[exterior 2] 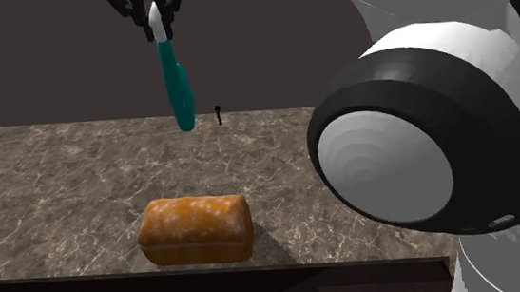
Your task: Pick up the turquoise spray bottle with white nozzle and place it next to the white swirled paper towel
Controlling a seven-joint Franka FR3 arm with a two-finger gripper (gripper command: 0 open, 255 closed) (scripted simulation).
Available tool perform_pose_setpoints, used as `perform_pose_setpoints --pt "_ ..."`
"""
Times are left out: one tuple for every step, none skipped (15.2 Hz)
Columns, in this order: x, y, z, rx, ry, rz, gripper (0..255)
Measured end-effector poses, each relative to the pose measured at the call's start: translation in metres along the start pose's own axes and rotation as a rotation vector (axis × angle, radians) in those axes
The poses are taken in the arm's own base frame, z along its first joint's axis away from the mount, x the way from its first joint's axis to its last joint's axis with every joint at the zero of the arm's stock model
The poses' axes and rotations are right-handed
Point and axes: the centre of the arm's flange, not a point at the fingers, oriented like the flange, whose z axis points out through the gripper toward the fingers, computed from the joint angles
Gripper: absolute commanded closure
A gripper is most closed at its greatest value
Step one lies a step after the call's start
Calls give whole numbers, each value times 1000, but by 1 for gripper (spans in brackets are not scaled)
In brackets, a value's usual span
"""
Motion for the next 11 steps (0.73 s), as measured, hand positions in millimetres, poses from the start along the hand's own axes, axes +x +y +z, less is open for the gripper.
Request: perform_pose_setpoints --pt "-2 9 -3 0 0 0 255" --pt "-7 19 -3 -1 0 0 255" --pt "-8 31 -2 0 0 0 255" --pt "-11 43 -5 0 1 0 255" --pt "-14 56 -6 0 1 0 255" --pt "-18 69 -8 -1 1 0 255" --pt "-24 82 -6 -1 0 1 255" --pt "-26 93 -6 -1 1 1 255" --pt "-30 105 -8 -1 0 1 255" --pt "-36 121 -7 -1 0 2 255" --pt "-39 134 -8 0 1 2 255"
